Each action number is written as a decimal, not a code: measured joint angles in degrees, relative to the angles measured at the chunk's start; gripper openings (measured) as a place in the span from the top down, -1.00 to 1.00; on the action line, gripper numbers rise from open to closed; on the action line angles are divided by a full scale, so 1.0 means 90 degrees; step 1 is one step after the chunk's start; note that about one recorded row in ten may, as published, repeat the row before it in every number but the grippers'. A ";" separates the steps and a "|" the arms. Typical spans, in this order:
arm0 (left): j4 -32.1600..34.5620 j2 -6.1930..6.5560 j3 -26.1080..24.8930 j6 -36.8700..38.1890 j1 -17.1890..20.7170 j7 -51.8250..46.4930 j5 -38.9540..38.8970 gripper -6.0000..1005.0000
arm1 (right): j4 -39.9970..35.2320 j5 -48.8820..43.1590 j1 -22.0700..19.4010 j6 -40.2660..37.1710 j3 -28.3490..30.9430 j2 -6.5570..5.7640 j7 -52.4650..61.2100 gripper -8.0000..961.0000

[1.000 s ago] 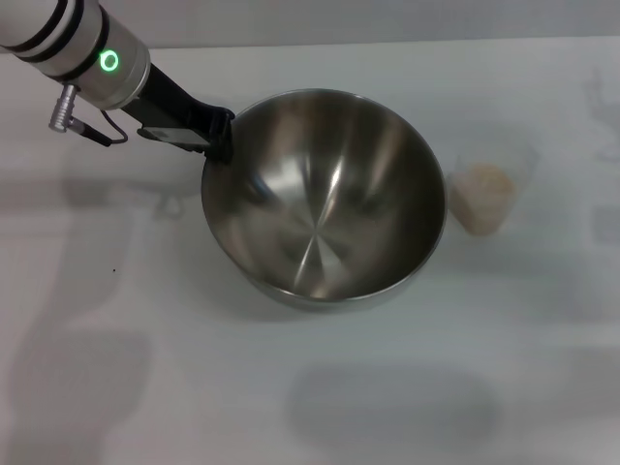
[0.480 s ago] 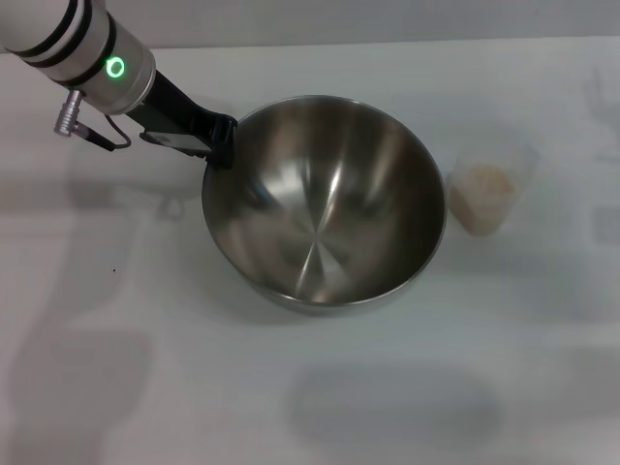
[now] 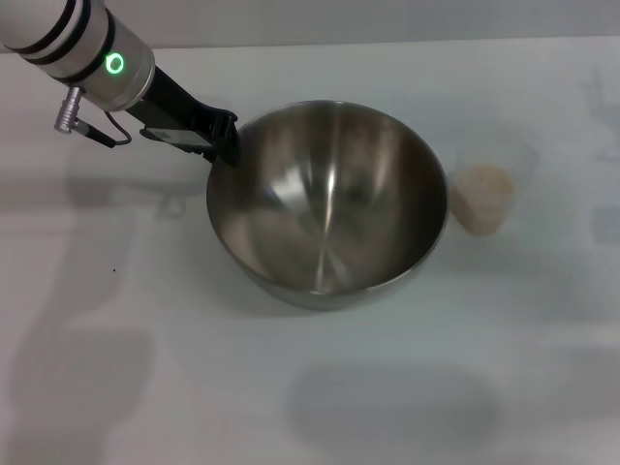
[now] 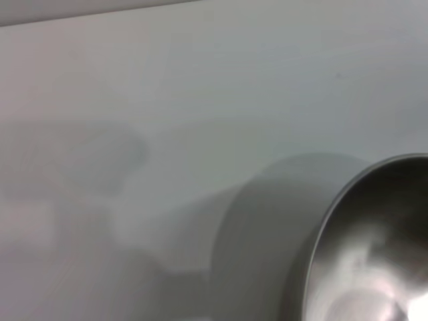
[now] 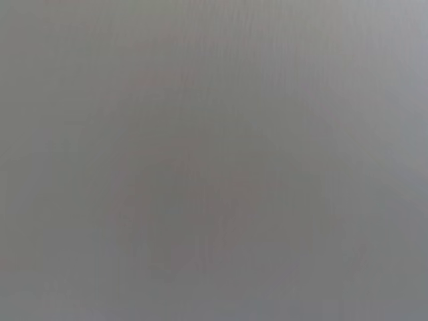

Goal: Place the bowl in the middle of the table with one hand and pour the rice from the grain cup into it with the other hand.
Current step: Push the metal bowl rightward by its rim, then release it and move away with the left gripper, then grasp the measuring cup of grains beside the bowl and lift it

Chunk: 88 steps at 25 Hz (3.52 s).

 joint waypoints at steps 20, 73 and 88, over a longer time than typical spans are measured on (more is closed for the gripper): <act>-0.2293 -0.0057 0.0379 0.1846 0.1351 0.0009 -0.0152 0.42 | -0.0002 -0.0011 0.0001 -0.0035 0.0000 0.0004 -0.0003 -0.38; 0.2572 0.0018 0.4551 1.6441 0.4113 -0.3406 0.0352 -0.72 | 0.1721 -0.0069 -0.2233 0.0008 -0.1700 0.0210 -0.0104 -0.38; 0.2637 0.0012 0.4531 1.6399 0.4031 -0.3396 0.0628 -0.72 | 0.0441 -0.0162 -0.2315 -0.0231 -0.2468 0.0136 0.0796 -0.39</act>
